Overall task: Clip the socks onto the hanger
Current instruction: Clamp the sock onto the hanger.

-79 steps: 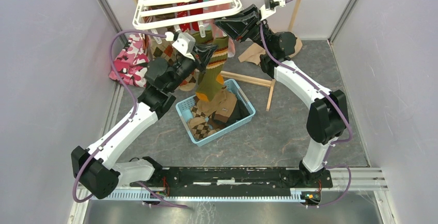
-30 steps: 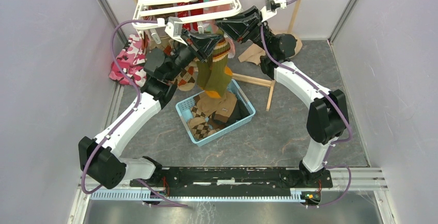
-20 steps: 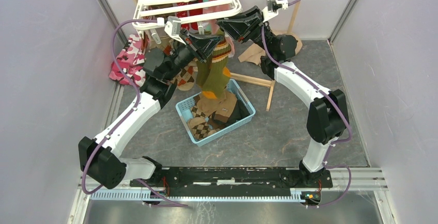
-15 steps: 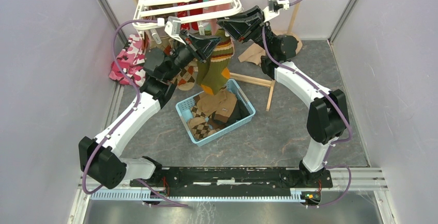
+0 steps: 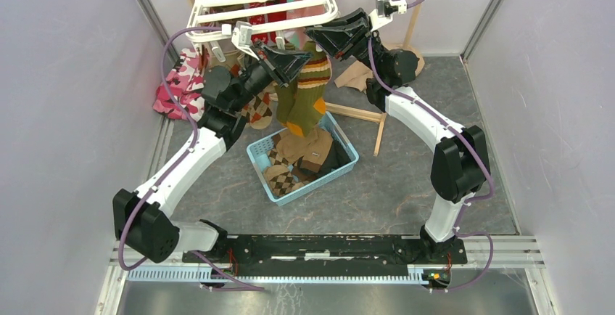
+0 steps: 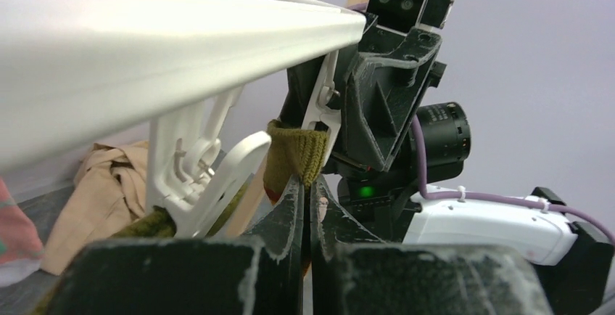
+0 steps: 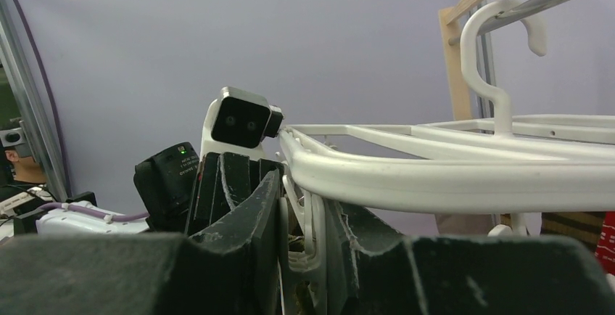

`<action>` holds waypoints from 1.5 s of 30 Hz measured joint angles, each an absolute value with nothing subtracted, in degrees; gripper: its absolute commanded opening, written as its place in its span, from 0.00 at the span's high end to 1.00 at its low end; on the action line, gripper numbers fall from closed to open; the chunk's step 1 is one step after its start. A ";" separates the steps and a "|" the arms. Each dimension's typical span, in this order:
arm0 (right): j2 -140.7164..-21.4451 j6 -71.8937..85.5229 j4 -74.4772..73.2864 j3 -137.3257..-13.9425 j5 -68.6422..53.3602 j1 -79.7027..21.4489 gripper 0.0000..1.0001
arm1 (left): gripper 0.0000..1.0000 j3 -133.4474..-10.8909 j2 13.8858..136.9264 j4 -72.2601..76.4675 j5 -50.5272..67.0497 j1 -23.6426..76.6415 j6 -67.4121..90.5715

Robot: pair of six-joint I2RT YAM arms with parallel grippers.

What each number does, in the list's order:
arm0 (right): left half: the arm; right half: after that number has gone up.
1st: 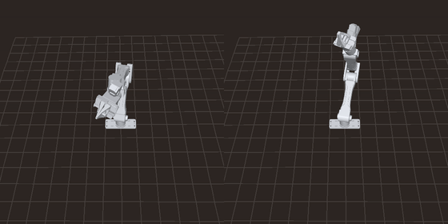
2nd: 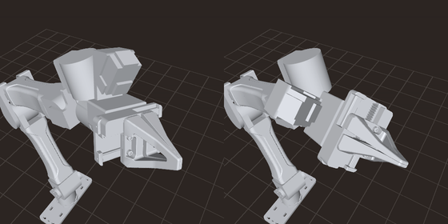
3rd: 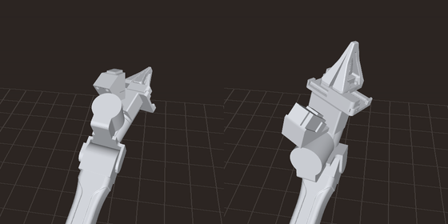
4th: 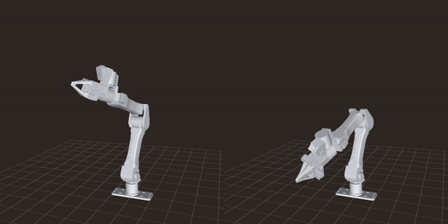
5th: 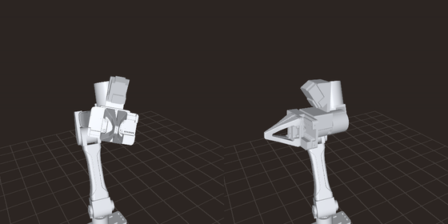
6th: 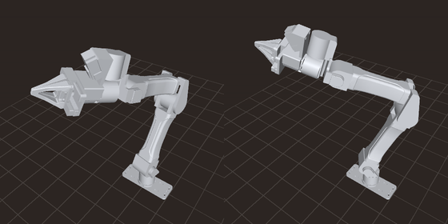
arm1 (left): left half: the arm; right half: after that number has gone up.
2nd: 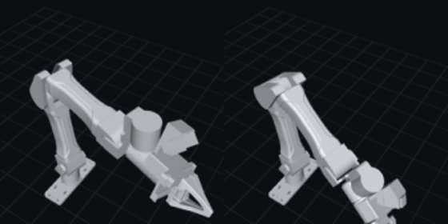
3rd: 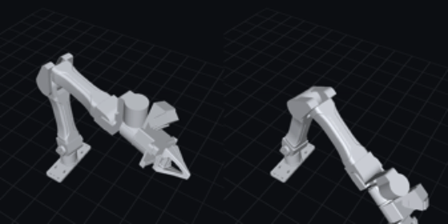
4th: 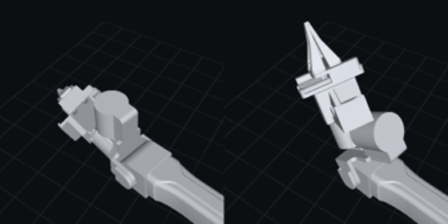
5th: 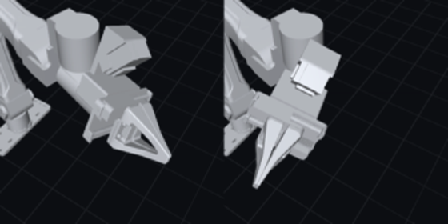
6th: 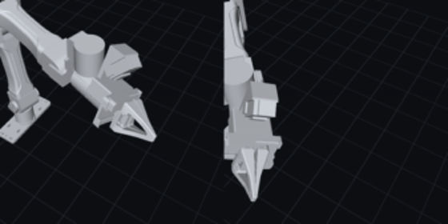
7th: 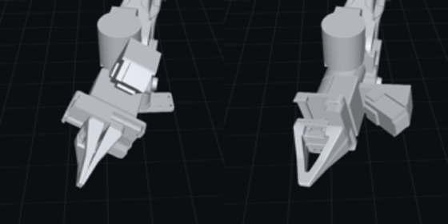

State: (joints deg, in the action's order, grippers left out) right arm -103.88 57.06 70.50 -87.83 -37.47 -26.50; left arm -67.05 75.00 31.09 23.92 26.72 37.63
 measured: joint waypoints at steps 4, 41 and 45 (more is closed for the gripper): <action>-103.88 57.28 70.67 -87.83 -37.54 -26.50 0.92 | 0.98 -67.05 75.72 34.13 24.91 26.20 41.39; -96.03 52.38 67.29 -79.99 -37.54 -25.10 0.14 | 0.56 -67.07 76.95 35.16 26.96 24.16 48.21; -93.03 49.47 64.10 -78.11 -37.93 -24.95 0.13 | 0.49 -67.13 75.79 30.70 25.58 24.08 46.15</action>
State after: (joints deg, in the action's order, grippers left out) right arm -93.03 49.47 64.10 -78.11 -37.93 -24.95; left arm -67.13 75.79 30.70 25.58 24.08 46.15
